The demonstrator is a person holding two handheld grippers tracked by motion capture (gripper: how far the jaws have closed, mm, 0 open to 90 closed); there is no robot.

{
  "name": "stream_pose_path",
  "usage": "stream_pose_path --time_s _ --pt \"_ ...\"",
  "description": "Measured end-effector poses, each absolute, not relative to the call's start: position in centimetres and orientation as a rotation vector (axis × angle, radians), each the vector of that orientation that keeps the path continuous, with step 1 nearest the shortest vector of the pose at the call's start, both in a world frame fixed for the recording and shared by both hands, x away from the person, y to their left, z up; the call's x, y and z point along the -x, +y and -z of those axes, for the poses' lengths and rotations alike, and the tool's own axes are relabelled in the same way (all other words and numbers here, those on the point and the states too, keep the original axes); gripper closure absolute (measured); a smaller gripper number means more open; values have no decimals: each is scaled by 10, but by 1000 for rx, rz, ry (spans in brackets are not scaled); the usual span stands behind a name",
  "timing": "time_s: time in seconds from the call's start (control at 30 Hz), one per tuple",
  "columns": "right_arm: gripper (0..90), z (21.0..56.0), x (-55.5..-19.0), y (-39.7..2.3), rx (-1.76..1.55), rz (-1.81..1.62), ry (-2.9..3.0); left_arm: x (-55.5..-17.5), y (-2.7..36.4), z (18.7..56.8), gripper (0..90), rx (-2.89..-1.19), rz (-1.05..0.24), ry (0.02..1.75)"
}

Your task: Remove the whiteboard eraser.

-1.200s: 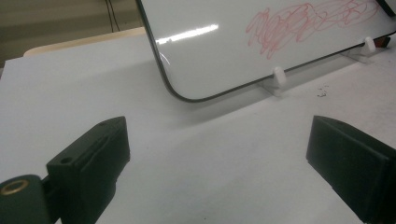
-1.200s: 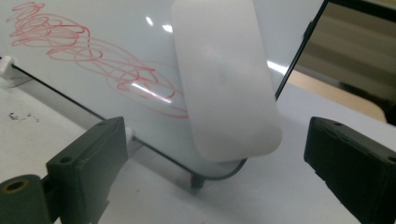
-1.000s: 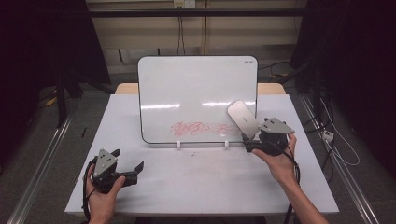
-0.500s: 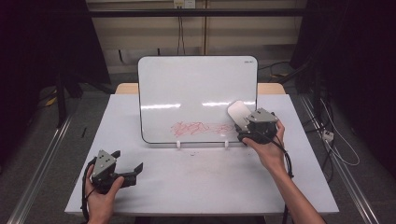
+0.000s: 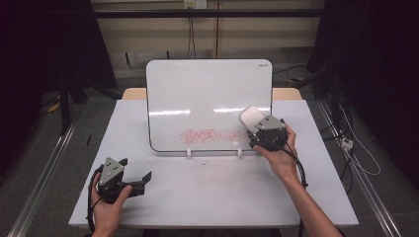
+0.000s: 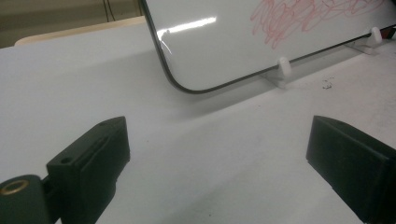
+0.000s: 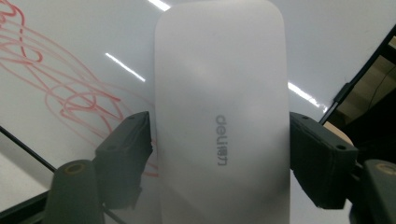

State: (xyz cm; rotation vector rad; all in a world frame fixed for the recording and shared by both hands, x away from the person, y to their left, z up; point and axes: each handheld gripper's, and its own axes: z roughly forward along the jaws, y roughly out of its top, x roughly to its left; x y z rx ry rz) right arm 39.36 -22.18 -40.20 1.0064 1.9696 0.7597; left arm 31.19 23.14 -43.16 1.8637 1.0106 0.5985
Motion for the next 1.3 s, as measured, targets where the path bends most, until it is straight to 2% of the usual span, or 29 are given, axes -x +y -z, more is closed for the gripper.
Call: stream_pose_path --time_s 0.1,0.37,0.77,1.3 --pt "307 403 -394 -222 -994 -737 1967 -312 232 431 60 -1861 -610 1007" --pt "312 399 -396 -222 -1021 -723 1997 -313 233 431 60 -1869 -618 1008" --pt "317 394 -397 -241 -1175 -925 2002 -316 233 432 60 -1872 -614 1005" --pt "317 383 -379 -234 -1089 -991 1970 -314 237 431 59 -1860 -615 1018"
